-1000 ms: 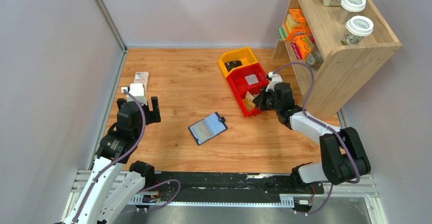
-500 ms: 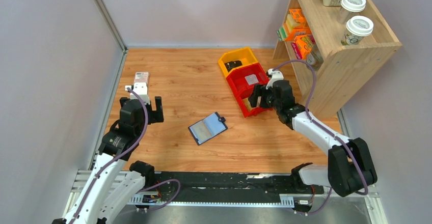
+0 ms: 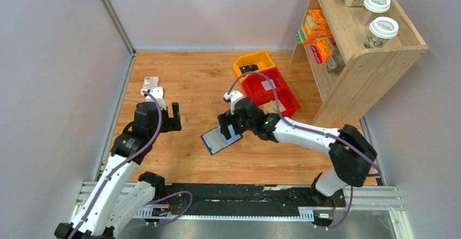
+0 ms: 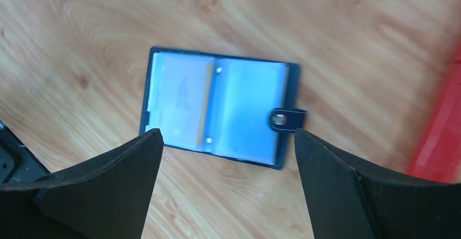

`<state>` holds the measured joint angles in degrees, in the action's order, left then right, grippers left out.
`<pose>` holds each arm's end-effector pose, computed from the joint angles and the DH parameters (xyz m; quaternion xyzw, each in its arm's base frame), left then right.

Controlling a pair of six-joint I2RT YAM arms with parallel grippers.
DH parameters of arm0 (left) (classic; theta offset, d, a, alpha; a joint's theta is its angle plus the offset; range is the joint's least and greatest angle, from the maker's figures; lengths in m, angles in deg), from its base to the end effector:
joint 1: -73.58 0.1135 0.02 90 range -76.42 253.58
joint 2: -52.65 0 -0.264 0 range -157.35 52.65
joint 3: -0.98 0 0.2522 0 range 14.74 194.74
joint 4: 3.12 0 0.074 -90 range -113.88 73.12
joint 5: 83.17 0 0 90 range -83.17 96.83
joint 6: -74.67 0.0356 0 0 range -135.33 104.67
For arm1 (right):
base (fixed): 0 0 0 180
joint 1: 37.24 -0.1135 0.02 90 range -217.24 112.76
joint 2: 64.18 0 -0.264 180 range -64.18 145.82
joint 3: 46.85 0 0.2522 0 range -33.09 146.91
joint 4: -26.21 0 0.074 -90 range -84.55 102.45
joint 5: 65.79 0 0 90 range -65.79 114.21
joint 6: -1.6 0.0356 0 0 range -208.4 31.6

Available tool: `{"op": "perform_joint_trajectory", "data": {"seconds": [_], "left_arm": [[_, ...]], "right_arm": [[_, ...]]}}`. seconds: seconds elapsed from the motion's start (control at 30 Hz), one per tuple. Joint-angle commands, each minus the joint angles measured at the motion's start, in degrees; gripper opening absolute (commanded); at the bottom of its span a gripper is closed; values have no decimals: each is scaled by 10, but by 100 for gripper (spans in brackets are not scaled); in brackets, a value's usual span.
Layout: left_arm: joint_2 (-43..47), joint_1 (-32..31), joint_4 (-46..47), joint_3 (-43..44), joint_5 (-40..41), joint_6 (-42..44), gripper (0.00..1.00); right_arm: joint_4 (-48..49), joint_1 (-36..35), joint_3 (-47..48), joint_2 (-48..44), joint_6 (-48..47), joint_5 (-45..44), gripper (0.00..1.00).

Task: Take the credit cards out of the card holder
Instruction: Place the credit card in the storage box, then remove the credit card from the card holder.

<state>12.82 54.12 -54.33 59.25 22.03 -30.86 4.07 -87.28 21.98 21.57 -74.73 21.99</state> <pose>0.1423 -0.0404 0.3037 -0.0335 0.8718 -0.0320 0.4877 0.2109 0.2496 0.2343 -0.2738 0.8602 0.2121 0.3744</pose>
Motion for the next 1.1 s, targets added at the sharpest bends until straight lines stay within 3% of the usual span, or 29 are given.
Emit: {"op": "perform_joint_trajectory", "data": {"seconds": [0.0, 0.2, 0.53, 1.07], "left_arm": [[-21, 1, -5, 5, -42, -47, 100], [-49, 1, -16, -2, -88, -77, 96], [-74, 1, 7, -32, -171, -126, 93], [-126, -28, 72, -66, -236, -187, 90]], "right_arm": [[-29, -53, 64, 77, 1, -25, 94], [-42, -95, 103, 157, 0, -23, 94], [-59, -115, 100, 202, 5, -54, 93], [11, -90, 41, 194, 50, 51, 56]]}}
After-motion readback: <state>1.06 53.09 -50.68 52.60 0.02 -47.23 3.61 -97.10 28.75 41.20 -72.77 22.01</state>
